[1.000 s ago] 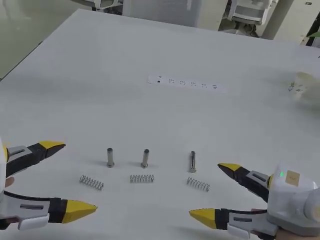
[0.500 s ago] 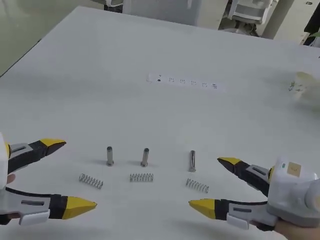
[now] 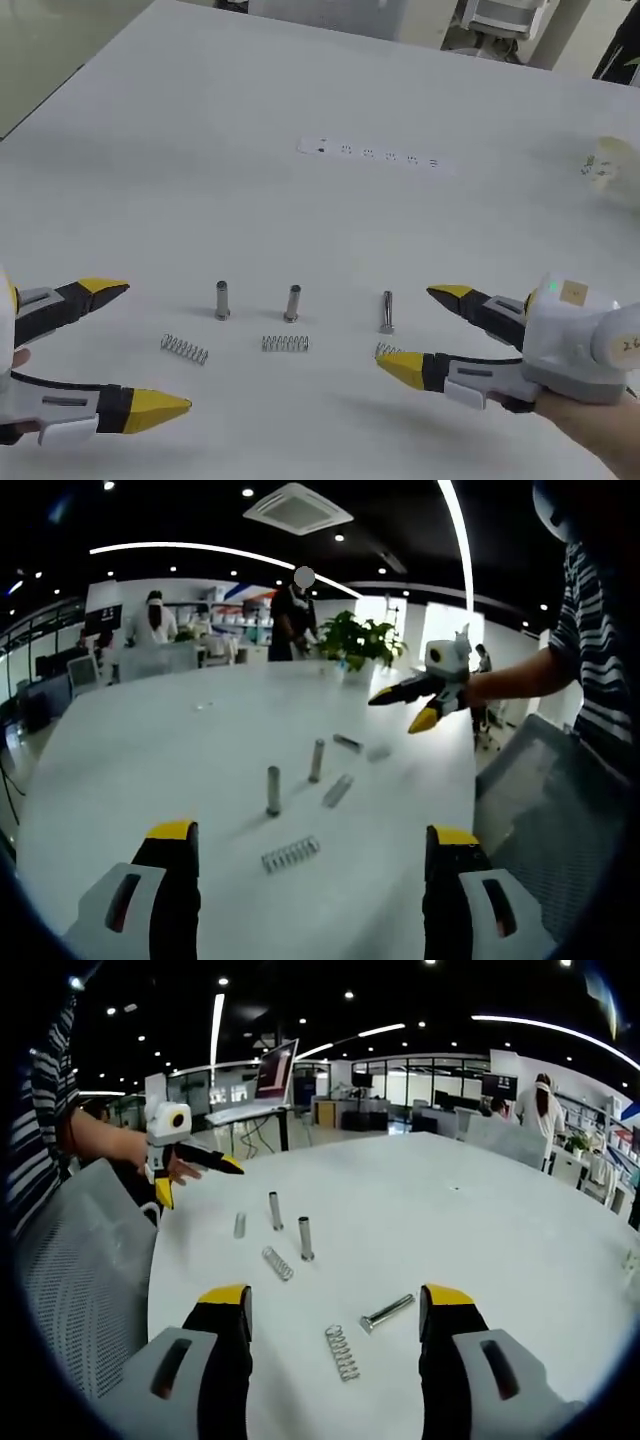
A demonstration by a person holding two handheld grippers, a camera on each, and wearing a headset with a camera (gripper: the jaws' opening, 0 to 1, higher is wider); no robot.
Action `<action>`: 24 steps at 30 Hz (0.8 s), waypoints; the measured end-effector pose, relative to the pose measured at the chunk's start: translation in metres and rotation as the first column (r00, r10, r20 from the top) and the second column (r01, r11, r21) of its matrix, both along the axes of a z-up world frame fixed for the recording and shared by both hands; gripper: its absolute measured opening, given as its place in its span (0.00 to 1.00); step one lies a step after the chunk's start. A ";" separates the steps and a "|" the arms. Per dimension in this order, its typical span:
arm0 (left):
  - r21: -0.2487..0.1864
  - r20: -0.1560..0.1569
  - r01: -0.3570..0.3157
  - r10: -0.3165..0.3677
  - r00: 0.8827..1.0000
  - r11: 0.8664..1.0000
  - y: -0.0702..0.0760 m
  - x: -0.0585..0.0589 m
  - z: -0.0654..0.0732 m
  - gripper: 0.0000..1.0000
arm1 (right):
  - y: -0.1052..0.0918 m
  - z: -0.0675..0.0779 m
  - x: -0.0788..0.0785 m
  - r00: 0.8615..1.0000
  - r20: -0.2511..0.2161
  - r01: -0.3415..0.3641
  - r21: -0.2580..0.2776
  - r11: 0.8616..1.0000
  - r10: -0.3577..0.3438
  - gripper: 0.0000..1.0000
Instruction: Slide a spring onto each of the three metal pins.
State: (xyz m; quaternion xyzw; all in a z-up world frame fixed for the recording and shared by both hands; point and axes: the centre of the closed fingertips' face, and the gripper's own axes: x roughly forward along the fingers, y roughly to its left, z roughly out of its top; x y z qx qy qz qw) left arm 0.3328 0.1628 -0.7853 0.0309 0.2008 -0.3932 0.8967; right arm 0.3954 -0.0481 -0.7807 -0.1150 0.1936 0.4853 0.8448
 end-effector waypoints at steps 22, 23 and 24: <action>-0.004 -0.002 -0.022 0.022 1.000 1.000 0.006 0.000 0.000 0.90 | -0.001 -0.011 0.057 0.935 -0.267 0.239 -0.020 0.971 -0.235 0.39; -0.005 -0.004 -0.024 0.024 1.000 1.000 0.007 0.000 0.000 0.90 | -0.002 -0.015 0.059 0.927 -0.278 0.254 -0.033 0.967 -0.253 0.39; -0.005 -0.004 -0.025 0.025 1.000 1.000 0.007 0.000 0.000 0.89 | -0.005 -0.019 0.061 0.916 -0.291 0.272 -0.053 0.961 -0.275 0.37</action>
